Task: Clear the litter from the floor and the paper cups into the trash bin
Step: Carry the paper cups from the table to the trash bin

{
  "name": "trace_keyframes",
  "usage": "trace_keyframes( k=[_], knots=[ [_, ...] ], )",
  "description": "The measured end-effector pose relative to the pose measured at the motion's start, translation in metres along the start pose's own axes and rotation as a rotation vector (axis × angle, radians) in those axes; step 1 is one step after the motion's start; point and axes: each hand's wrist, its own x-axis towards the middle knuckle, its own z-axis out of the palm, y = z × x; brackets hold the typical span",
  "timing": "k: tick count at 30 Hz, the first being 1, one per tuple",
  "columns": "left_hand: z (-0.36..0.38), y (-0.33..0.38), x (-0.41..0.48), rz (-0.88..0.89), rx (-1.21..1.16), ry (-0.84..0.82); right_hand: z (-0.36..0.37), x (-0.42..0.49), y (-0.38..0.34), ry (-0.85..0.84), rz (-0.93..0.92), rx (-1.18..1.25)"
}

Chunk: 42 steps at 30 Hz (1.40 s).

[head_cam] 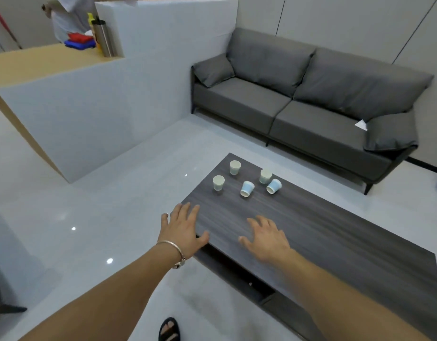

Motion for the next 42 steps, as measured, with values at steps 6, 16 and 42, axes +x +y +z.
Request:
trace_keyframes(
  k=[6, 16, 42],
  knots=[
    [-0.009, -0.024, 0.098, 0.129, 0.012, -0.086, -0.008, 0.059, -0.008, -0.054, 0.156, 0.063],
    [0.036, 0.004, 0.240, 0.276, 0.066, -0.282, -0.007, 0.190, 0.041, -0.164, 0.305, 0.145],
    [0.274, -0.006, 0.434, 0.220, -0.224, -0.479, 0.126, 0.556, 0.126, -0.224, 0.591, 0.362]
  ],
)
